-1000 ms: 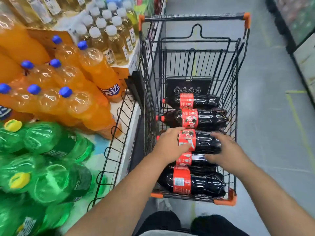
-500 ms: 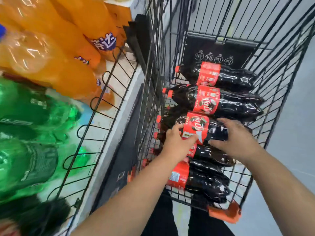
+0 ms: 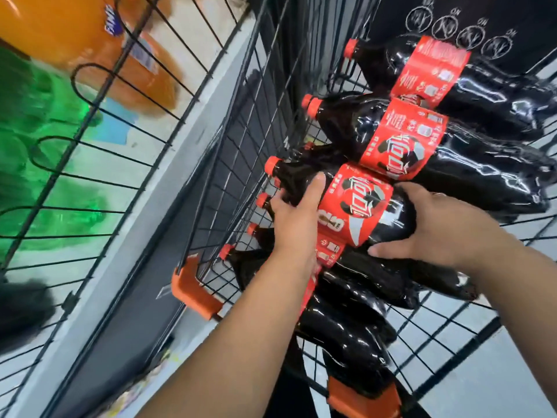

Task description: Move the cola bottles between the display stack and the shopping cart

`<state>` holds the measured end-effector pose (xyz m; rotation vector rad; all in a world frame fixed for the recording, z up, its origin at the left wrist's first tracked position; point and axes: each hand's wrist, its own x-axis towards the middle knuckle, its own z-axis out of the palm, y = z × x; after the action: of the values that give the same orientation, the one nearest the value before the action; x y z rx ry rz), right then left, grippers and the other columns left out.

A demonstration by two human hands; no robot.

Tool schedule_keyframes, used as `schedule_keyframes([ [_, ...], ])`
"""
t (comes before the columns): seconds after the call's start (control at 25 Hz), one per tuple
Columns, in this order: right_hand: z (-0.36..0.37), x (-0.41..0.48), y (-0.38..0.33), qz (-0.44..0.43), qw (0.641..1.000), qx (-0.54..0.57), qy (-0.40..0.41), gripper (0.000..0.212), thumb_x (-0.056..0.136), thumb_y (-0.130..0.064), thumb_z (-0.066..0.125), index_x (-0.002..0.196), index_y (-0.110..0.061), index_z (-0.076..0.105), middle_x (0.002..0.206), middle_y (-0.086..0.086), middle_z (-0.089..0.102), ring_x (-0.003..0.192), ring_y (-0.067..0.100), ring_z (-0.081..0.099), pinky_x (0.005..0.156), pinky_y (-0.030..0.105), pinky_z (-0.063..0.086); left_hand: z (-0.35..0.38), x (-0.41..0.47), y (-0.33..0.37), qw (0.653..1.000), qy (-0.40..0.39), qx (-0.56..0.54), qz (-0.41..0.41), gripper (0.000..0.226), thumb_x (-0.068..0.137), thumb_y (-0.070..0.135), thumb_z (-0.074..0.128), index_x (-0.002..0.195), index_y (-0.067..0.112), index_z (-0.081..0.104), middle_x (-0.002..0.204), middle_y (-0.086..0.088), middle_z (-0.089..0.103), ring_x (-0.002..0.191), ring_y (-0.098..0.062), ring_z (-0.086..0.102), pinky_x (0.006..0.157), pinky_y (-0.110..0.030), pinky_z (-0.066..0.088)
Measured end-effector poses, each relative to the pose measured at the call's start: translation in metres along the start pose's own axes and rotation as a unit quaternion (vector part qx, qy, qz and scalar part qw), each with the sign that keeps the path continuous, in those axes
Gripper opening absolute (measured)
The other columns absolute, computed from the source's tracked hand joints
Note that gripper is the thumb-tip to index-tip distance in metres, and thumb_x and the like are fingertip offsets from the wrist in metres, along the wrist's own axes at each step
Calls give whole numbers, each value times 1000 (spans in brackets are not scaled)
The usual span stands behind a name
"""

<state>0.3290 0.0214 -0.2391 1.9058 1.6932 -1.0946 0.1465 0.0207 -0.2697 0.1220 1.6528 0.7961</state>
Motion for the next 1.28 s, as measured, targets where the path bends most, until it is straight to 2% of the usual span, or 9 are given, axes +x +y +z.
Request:
schedule_keyframes([
  [0.12,-8,8,-1,-12,999,-8,-33,135,25,-96,59,141,-40,17,112,0,57,105,24,58,91,42,50,7,8,-1,999,23,43,18,77,72,59,82,135,27,52,105,3,76,89,-15,76,85,-39,61],
  [0.2,-9,11,-1,-22,999,-5,-39,140,14,-100,48,138,-42,17,106,-2,57,98,23,57,90,43,51,11,11,-5,998,34,26,43,73,73,56,83,133,27,55,106,5,76,87,-11,76,81,-33,61],
  [0.36,-7,11,-2,-24,999,-8,-28,135,16,-96,47,137,-42,21,97,-3,54,88,20,54,86,40,51,14,16,-9,997,27,-38,58,84,54,60,85,127,27,57,105,0,78,88,-18,78,85,-42,62],
  [0.52,-9,9,-4,-27,999,7,-27,128,21,-93,54,135,-43,23,87,-10,47,85,17,52,85,40,51,14,14,-10,997,21,-62,46,58,80,40,84,127,23,56,105,-5,78,88,-22,78,85,-45,63],
  [0.64,-8,9,-4,-27,999,26,-22,129,19,-93,56,134,-45,23,86,-14,45,87,17,52,88,42,51,13,14,-9,997,14,-73,33,53,83,36,83,127,22,55,102,-6,79,86,-22,78,81,-42,63],
  [0.76,-8,8,-7,-28,997,69,-37,127,15,-93,57,130,-47,29,89,-24,48,87,12,55,88,39,51,11,12,-2,996,-5,-83,23,60,80,34,86,130,18,55,100,-8,79,84,-24,78,79,-44,64],
  [0.96,3,-15,-21,-11,982,187,-26,95,18,-81,68,103,-62,29,91,-30,54,81,-10,49,68,18,40,2,6,11,994,-45,-99,16,50,83,23,83,126,13,59,102,-15,78,76,-24,76,74,-42,64],
  [1.12,21,-31,-35,5,961,278,4,95,21,-79,77,106,-62,38,97,-26,62,88,-8,56,74,20,43,-13,3,21,993,-89,-62,44,47,84,24,81,126,19,61,105,-10,78,83,-22,76,82,-42,64],
  [1.28,34,-50,-59,23,929,367,43,83,25,-72,79,99,-59,44,92,-24,66,82,-10,60,71,15,43,-25,-6,23,989,-118,-26,87,64,69,34,88,126,24,60,106,-4,79,93,-22,77,87,-46,62],
])
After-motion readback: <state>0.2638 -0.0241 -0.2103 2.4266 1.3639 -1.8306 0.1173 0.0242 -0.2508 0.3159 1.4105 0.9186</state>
